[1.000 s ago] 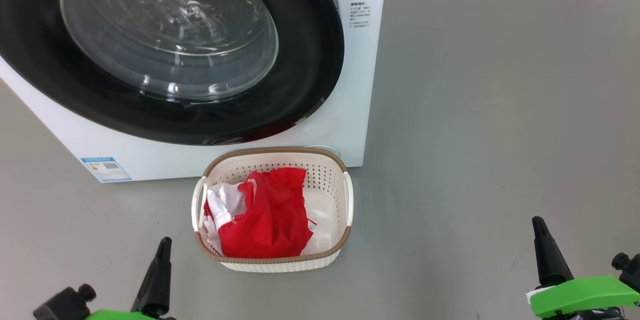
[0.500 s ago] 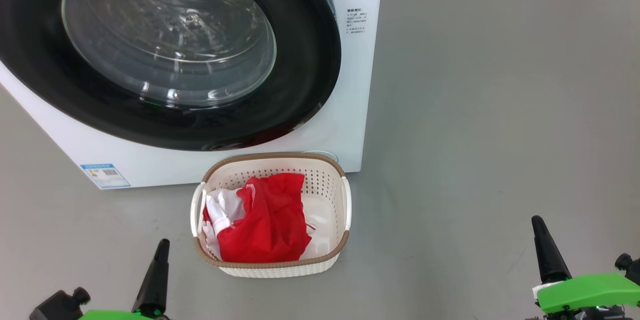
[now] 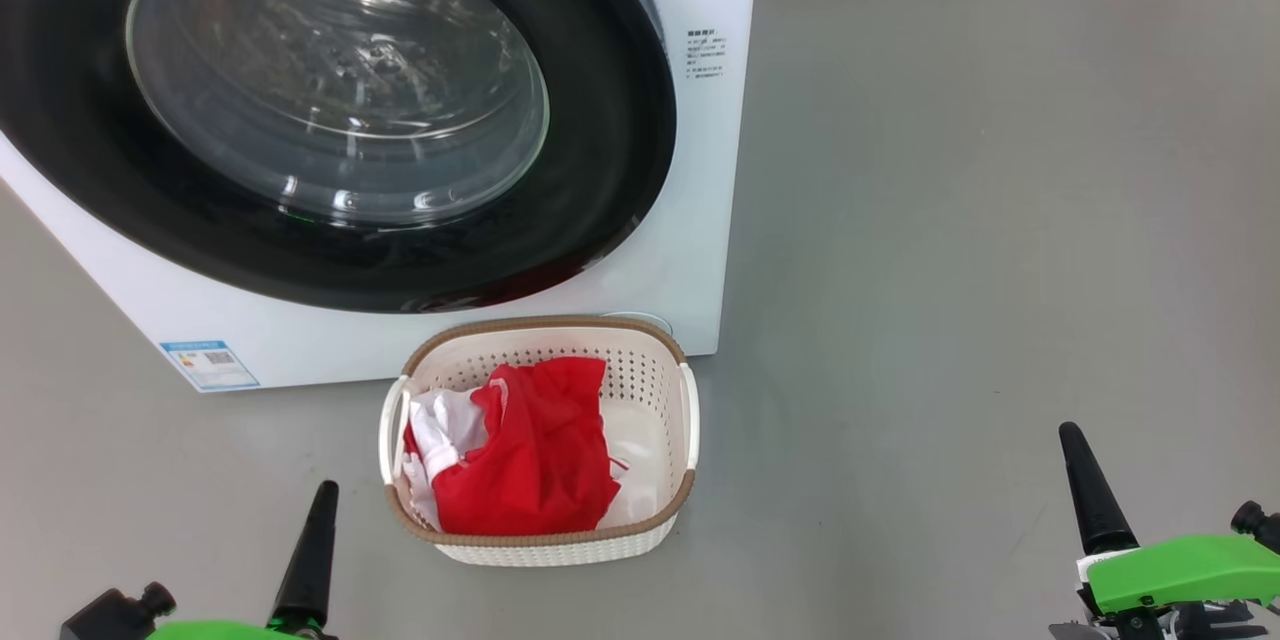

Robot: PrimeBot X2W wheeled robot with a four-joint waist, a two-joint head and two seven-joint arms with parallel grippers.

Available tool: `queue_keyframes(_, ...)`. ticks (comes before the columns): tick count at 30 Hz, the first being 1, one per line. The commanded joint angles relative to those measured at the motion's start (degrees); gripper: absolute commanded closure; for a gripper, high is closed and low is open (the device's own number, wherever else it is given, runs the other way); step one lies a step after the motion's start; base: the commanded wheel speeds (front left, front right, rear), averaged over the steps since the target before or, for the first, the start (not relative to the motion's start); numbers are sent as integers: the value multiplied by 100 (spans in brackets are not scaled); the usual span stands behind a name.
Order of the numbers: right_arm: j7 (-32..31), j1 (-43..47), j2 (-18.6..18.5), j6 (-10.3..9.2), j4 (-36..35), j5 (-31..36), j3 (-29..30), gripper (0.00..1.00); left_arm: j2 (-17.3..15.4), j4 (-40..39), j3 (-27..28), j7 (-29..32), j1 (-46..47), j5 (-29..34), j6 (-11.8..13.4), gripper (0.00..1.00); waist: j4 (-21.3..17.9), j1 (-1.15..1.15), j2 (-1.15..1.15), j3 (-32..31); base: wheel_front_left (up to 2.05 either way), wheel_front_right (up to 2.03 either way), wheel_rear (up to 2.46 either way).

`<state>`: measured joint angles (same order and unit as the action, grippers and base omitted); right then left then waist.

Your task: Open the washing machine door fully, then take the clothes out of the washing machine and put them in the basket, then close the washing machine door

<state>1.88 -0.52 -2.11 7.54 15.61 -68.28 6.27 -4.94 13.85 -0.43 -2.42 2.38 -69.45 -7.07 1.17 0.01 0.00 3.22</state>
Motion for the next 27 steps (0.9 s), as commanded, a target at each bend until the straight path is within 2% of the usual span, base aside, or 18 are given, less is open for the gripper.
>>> queue_keyframes(1,-31,-274,-111,-3,-151,-126,-94,100,-73,-98,164,48,233,-119,-28,100,-4,0,0,-9,0,0,0)
queue_keyframes(27,-476,-449,-142,-5,-160,-1596,-92,100,18,-29,380,481,315,-1556,-36,100,-74,0,0,-193,0,0,0)
